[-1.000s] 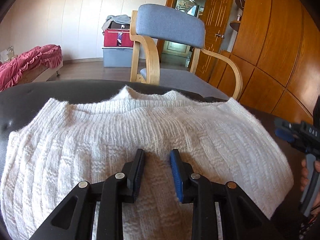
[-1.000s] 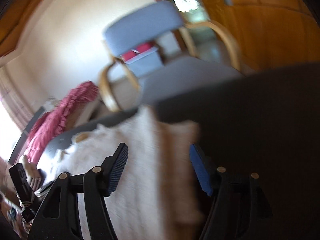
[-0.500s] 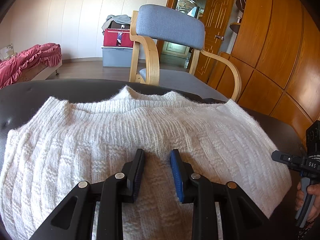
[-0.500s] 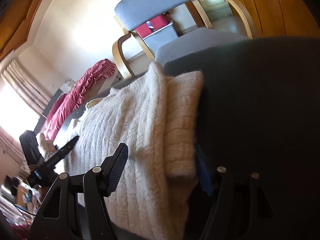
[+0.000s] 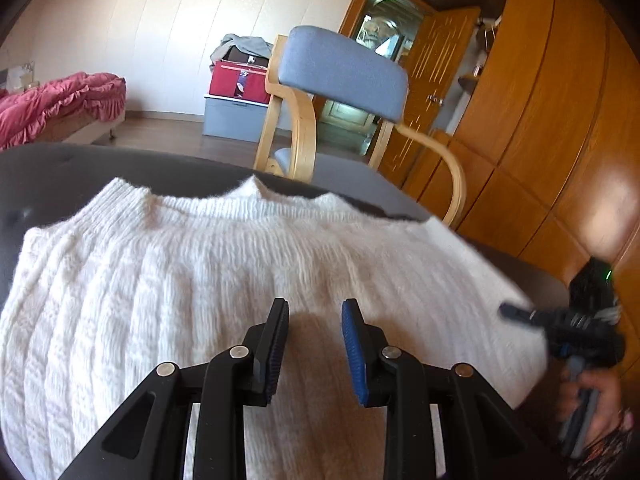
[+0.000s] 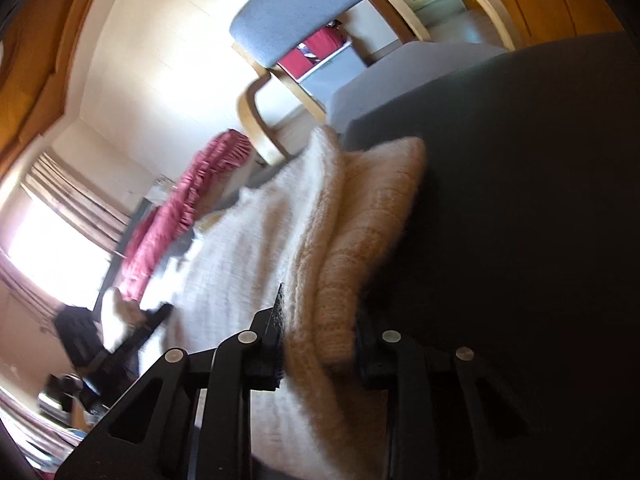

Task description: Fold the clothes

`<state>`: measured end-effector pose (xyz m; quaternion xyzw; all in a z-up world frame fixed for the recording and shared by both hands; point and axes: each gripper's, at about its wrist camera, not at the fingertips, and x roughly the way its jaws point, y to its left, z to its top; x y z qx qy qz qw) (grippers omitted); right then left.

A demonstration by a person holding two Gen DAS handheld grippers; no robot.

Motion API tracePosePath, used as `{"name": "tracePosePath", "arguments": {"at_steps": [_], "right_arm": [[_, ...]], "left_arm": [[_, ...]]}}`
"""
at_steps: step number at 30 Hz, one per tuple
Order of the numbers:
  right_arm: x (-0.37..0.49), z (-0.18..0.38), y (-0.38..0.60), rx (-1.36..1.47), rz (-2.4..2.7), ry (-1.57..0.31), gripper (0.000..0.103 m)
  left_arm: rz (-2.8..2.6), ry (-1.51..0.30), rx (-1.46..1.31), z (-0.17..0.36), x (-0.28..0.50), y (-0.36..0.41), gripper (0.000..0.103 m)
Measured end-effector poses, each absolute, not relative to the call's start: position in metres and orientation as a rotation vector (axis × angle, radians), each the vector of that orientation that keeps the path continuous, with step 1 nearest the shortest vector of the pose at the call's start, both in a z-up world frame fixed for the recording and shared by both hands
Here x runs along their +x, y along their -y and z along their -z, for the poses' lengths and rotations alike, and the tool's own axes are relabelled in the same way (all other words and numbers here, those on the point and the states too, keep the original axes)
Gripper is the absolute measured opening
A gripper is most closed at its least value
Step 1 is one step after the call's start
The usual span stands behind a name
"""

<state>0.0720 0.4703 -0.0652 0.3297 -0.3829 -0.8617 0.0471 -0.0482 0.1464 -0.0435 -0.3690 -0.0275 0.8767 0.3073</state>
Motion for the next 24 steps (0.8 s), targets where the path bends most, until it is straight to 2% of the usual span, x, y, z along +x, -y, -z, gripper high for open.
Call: {"name": "tracePosePath", "arguments": {"at_steps": [7, 12, 20, 24], "right_arm": [[0.066, 0.037, -0.466, 0.885, 2.479, 1.314, 0.022], [0.051, 0.003, -0.448, 0.820, 2.406, 1.328, 0.021], [0.012, -0.055, -0.396, 0.840, 2.404, 1.188, 0.021], [-0.007, -0.068, -0.368, 0.867, 2.380, 1.155, 0.021]], "left_arm": [[-2.378, -0.100, -1.007, 0.049, -0.043, -0.167, 0.028], [-2.277, 0.047, -0.998, 0.041, -0.049, -0.139, 0.028], [-2.403, 0.163, -1.021, 0.044, -0.071, -0.035, 0.028], [-2.281, 0.518, -1.078, 0.067, -0.089, 0.013, 0.028]]}}
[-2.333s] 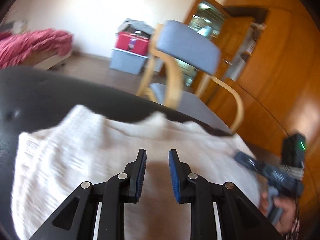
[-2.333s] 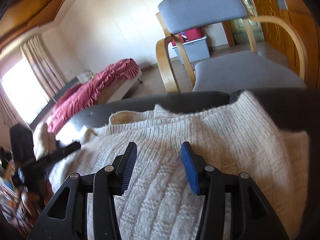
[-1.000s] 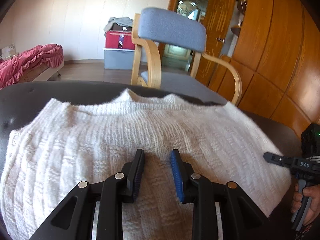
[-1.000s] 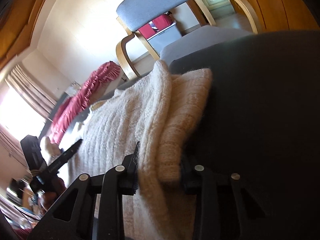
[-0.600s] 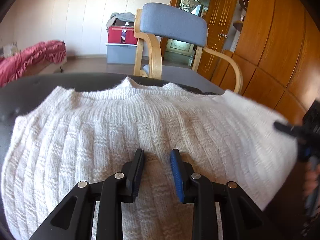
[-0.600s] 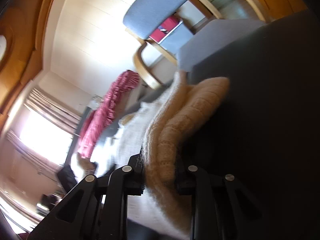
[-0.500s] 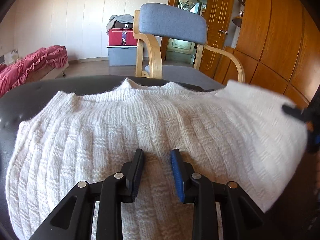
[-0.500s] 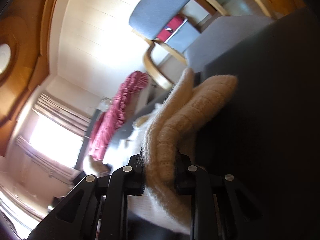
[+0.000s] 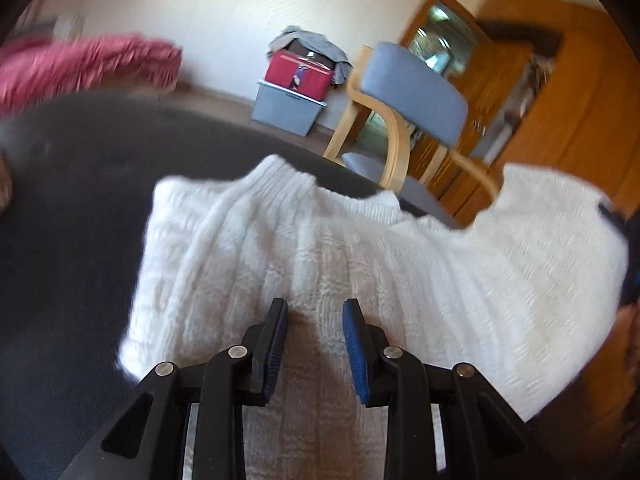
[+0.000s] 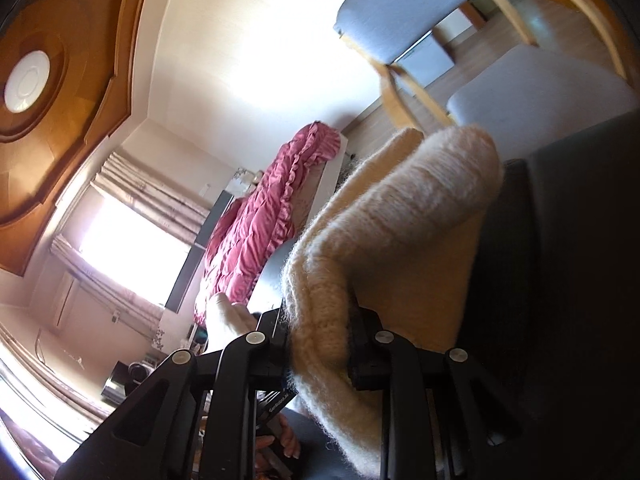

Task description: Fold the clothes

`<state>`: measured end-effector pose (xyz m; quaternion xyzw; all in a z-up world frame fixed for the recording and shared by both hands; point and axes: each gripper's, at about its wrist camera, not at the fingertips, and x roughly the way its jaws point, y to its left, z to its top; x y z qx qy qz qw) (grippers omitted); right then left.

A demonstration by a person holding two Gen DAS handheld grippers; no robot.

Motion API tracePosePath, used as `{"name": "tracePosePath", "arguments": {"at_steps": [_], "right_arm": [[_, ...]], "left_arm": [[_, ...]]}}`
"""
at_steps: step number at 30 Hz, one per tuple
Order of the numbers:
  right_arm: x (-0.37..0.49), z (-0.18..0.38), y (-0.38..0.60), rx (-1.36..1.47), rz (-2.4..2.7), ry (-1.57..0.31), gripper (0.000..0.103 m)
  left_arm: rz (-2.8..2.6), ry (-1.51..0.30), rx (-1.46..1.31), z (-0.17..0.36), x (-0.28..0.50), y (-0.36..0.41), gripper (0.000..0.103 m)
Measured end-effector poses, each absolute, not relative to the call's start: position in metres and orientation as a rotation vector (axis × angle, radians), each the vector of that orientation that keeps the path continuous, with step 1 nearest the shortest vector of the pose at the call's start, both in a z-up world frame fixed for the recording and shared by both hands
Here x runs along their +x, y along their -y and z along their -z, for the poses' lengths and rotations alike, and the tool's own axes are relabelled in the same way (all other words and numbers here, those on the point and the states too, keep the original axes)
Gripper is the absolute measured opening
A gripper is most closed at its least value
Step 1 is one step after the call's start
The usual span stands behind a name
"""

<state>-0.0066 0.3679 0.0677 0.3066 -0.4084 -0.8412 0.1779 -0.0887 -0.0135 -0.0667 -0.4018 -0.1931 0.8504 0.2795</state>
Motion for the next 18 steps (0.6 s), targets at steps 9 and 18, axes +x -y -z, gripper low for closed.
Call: {"name": "tracePosePath", "arguments": {"at_steps": [9, 18], "right_arm": [[-0.049, -0.075, -0.271, 0.964, 2.299, 1.022, 0.021], [-0.100, -0.029, -0.158, 1.183, 2.230, 0.845, 0.021]], "left_arm": [[-2.203, 0.632, -1.076, 0.079, -0.089, 0.022, 0.026], [-2.172, 0.684, -1.065, 0.081, -0.088, 0.023, 0.026]]}}
